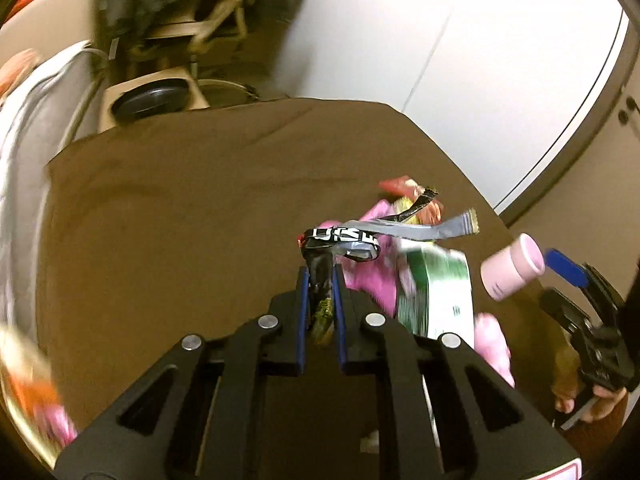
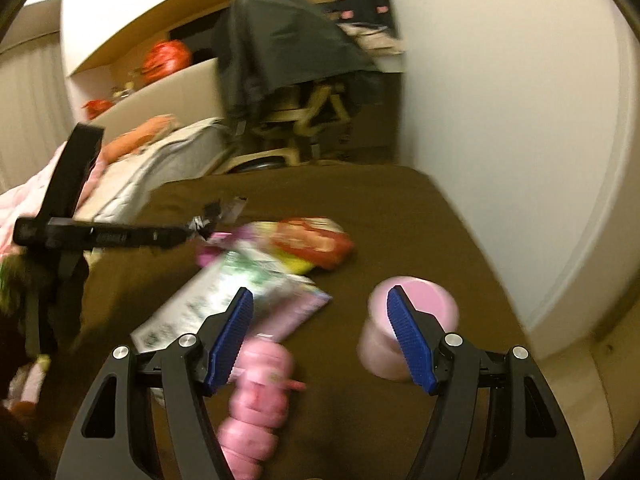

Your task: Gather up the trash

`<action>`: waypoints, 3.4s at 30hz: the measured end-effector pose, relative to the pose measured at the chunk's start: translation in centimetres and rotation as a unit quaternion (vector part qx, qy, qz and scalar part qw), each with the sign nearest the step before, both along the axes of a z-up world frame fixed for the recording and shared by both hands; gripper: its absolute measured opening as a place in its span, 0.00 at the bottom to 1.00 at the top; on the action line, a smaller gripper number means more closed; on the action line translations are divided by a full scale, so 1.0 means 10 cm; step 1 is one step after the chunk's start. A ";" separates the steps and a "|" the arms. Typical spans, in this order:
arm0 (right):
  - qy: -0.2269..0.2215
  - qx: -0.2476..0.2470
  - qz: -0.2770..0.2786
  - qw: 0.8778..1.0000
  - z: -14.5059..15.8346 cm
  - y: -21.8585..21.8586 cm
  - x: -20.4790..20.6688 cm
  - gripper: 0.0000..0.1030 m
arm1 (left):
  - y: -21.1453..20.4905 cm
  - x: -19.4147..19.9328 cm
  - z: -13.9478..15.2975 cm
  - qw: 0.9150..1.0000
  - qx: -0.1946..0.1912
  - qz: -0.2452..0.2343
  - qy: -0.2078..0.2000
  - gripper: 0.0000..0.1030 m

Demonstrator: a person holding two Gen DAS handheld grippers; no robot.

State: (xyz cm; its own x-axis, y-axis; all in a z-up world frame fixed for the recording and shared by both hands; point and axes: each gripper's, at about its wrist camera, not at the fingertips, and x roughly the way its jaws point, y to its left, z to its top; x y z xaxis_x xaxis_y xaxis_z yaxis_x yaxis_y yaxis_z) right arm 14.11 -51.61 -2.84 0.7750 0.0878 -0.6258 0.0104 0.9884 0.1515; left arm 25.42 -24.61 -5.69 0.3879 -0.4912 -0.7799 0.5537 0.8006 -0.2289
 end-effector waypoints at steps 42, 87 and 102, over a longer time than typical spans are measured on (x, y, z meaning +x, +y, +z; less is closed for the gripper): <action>0.073 0.015 -0.035 0.997 -0.05 0.22 0.75 0.05 | 1.00 -1.06 -0.29 0.997 -0.032 0.067 0.038 0.12; 0.032 -0.033 -0.027 0.999 -0.02 -0.25 0.71 0.02 | 0.89 -1.09 -0.11 0.997 -0.050 0.048 0.025 0.23; 0.053 -0.015 0.128 0.990 -0.18 -1.30 1.34 0.51 | 0.65 -0.93 0.02 0.998 -0.045 0.034 -0.007 0.38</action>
State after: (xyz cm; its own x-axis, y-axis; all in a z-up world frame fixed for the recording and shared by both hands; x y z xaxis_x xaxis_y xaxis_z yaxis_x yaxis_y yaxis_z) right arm 27.53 -64.58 -4.64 0.6602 0.2527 -0.7073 -0.2264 0.9649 0.1333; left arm 16.11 -18.09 -5.45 0.4342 -0.5312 -0.7276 0.5018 0.8133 -0.2943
